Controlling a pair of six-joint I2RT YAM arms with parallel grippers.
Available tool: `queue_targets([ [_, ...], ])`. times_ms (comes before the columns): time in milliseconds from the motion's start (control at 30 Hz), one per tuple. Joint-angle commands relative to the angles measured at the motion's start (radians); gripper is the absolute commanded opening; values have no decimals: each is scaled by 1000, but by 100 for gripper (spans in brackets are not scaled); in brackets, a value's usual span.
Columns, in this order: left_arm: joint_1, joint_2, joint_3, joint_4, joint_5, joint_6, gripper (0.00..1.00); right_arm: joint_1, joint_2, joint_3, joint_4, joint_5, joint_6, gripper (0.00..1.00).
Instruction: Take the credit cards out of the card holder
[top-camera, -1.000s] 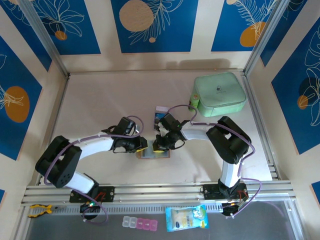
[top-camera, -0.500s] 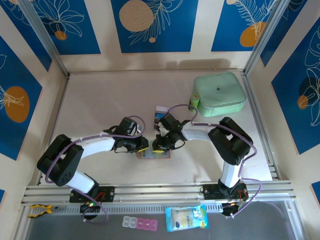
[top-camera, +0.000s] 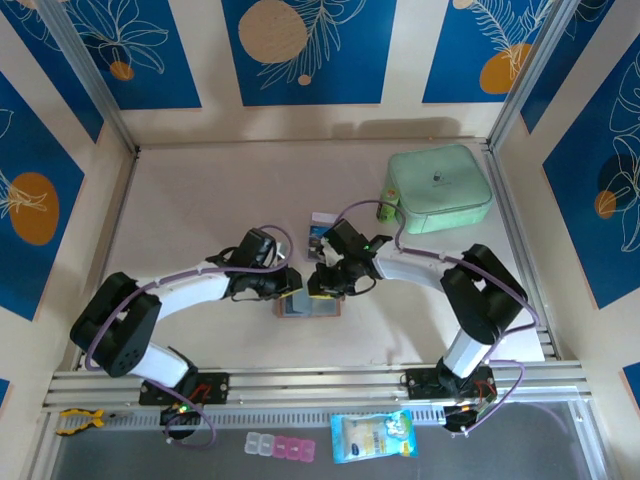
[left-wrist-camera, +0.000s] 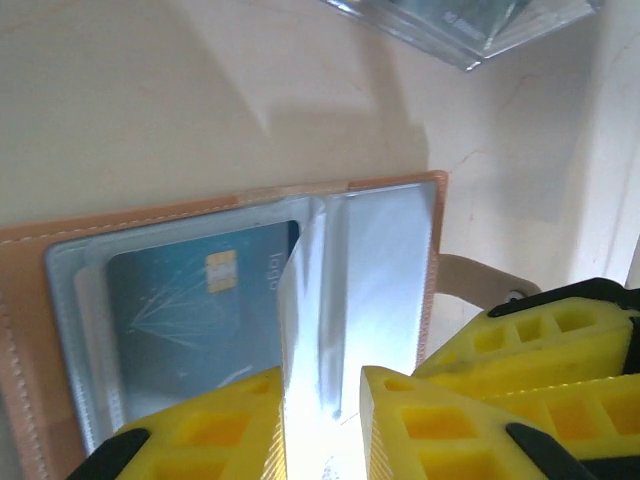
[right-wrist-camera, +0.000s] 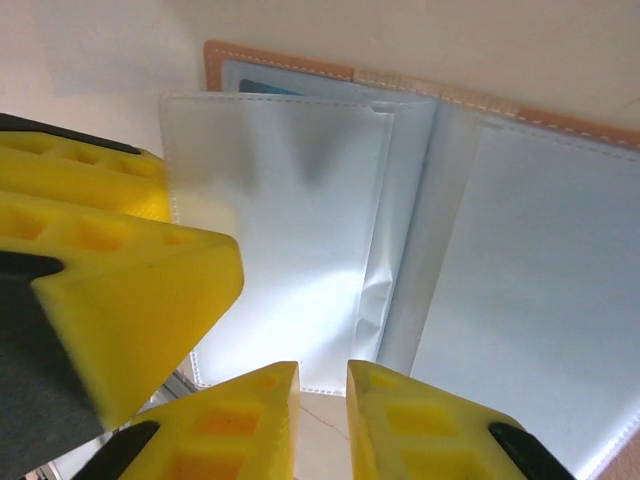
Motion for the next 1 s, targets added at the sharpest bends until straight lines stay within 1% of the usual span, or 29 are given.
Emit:
queue_targets([
  [0, -23, 2, 37, -24, 18, -12, 25, -12, -48, 6, -44, 15, -14, 20],
  [100, -37, 23, 53, -19, 19, -16, 24, -25, -76, -12, -46, 22, -13, 20],
  [233, -54, 52, 76, -11, 19, -17, 18, -41, -119, -42, -38, 33, -10, 20],
  [500, -84, 125, 132, 3, 22, -19, 13, -78, -178, -94, -34, 27, -13, 21],
  [600, -98, 156, 157, 8, 26, -21, 13, -90, -191, -107, -36, 19, -17, 20],
  [700, -109, 183, 182, 8, 28, -21, 15, -100, -201, -120, -38, 14, -21, 20],
  [833, -117, 210, 212, 7, 33, -20, 24, -111, -209, -129, -41, 8, -22, 20],
  [967, -121, 224, 233, 0, 36, -15, 28, -118, -216, -128, -48, 8, -26, 21],
])
